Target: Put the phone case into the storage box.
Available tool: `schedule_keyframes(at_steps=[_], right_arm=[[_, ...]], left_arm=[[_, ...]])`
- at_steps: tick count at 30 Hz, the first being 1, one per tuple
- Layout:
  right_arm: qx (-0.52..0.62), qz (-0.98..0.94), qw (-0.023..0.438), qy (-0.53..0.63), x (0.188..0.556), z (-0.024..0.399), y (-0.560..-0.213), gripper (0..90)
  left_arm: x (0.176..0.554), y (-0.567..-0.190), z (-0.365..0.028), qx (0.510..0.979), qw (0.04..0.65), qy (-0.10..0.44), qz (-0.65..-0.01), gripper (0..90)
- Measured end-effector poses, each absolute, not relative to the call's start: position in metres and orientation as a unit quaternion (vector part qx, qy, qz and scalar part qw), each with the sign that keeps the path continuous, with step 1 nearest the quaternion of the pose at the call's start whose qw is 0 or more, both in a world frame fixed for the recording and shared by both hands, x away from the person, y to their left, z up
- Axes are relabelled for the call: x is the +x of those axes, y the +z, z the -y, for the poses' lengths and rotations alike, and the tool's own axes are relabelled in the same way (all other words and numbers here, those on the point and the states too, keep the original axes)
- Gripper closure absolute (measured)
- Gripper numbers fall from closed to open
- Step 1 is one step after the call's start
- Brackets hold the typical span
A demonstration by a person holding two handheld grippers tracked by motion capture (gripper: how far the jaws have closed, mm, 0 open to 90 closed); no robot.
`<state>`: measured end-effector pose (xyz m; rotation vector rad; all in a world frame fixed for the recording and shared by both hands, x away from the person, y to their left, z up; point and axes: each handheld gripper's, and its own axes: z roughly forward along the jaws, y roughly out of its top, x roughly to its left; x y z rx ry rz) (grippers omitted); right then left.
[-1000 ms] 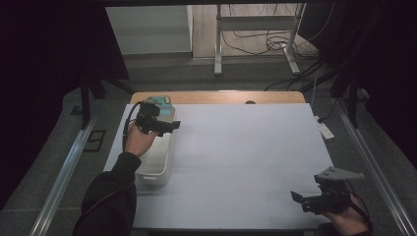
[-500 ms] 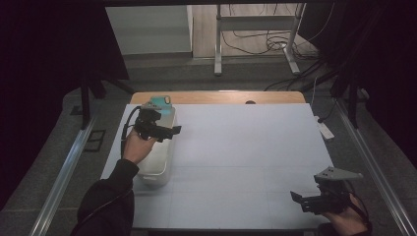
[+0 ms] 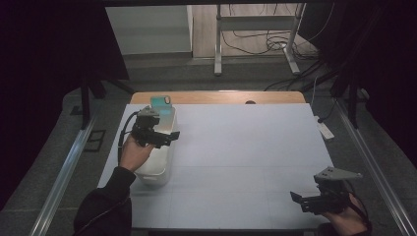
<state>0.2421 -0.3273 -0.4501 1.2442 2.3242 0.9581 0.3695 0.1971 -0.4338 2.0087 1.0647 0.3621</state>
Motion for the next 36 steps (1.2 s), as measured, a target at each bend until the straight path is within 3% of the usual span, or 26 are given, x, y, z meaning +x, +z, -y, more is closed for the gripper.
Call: schedule_keyframes(at_steps=[36], right_arm=[[0.437, -0.817, 0.168, 0.336, 0.242, 0.327, -0.450, 0.0]], left_arm=[[0.308, -0.441, -0.204, 0.777, 0.449, 0.149, -0.416, 0.0]])
